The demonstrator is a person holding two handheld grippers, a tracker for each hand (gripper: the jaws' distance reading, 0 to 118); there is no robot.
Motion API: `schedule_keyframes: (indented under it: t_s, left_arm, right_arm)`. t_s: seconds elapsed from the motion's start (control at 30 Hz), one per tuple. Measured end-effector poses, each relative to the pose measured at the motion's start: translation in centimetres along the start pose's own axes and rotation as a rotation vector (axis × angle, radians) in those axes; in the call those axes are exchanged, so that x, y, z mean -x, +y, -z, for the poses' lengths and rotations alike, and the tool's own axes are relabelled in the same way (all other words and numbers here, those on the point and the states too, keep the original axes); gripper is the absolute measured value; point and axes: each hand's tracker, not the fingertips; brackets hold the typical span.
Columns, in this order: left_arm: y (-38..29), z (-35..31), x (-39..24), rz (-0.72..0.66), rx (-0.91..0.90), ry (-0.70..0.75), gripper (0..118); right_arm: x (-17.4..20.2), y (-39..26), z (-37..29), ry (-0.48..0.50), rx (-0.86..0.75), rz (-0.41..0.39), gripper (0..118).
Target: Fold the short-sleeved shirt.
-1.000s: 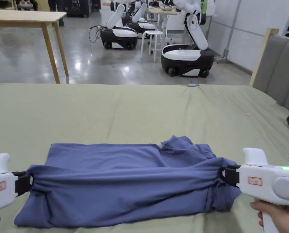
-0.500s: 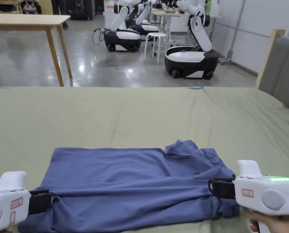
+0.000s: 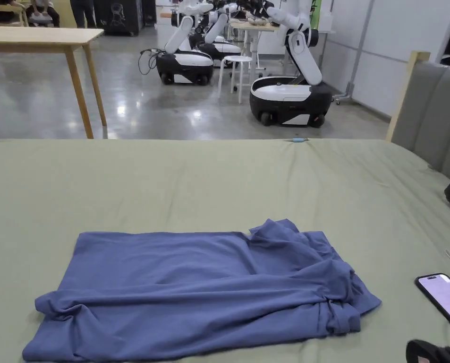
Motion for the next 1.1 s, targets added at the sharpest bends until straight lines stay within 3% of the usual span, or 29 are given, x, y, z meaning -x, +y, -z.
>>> schedule_keyframes:
  t_s: [0.03,0.17,0.3,0.33,0.37,0.4,0.43,0.5,0.7,0.77,0.83,0.87,0.9,0.93,0.97,1.0,1.03,1.07,1.1]
  left_arm:
    - [-0.6,-0.5,-0.3,-0.017,0.000,0.049,0]
    - [-2.0,-1.4,2.2,-0.100,-0.025,0.026,0]
    - [0.0,1.1,2.2,-0.096,-0.018,0.082,0]
    - [0.8,2.3,2.5,-0.111,-0.015,0.083,8]
    - [1.4,3.6,2.8,-0.131,0.010,0.093,30]
    - [2.3,4.9,2.3,-0.139,0.050,0.115,85]
    - [2.8,6.9,2.3,-0.129,0.119,0.132,116]
    - [2.7,10.1,2.8,-0.125,0.286,0.124,115]
    - [3.2,18.0,5.1,-0.102,0.447,0.156,116]
    - [2.8,18.9,5.2,-0.145,0.453,0.162,117]
    - [3.0,18.3,4.5,-0.098,0.429,0.168,116]
    - [3.1,18.0,4.2,-0.090,0.396,0.149,115]
    - [3.2,17.8,3.8,-0.053,0.378,0.130,106]
    - [3.3,17.4,3.5,-0.027,0.351,0.178,87]
    - [3.4,17.2,3.2,0.002,0.338,0.210,61]
    - [3.3,17.1,3.2,0.001,0.341,0.191,29]
    - [3.1,17.2,3.5,-0.051,0.343,0.085,14]
    - [2.9,17.5,3.6,-0.104,0.354,0.026,12]
    - [2.7,17.7,3.3,-0.068,0.365,0.052,11]
  right_arm:
    - [0.1,-0.4,-0.3,0.015,0.015,-0.007,0]
    - [0.2,-1.7,-1.5,0.012,0.019,0.014,0]
    - [0.6,-1.7,-1.8,0.023,0.016,0.054,0]
    - [0.6,-1.7,-1.8,0.016,0.016,0.055,0]
    - [0.8,-1.7,-1.6,0.013,0.021,0.052,0]
    - [1.0,-1.7,-1.4,0.009,0.030,0.048,0]
    - [1.2,-1.8,-1.3,0.008,0.034,0.047,0]
    - [0.2,-2.5,-0.8,0.029,0.041,0.057,0]
    - [1.6,-2.6,-0.4,0.046,0.064,0.050,0]
    - [1.9,-2.5,-0.4,0.045,0.071,0.052,0]
    - [1.9,-2.5,0.0,0.048,0.085,0.066,0]
    - [1.6,-2.6,0.2,0.046,0.090,0.070,0]
    - [1.5,-2.7,0.5,0.043,0.097,0.068,0]
    - [1.6,-2.7,0.7,0.039,0.104,0.066,0]
    - [1.6,-2.8,0.9,0.038,0.111,0.065,0]
    - [2.0,-2.5,1.0,0.036,0.117,0.063,0]
    - [2.4,-2.3,1.1,0.032,0.124,0.065,0]
    - [2.4,-2.3,1.3,0.032,0.127,0.069,0]
    - [2.4,-2.3,1.5,0.031,0.131,0.072,0]
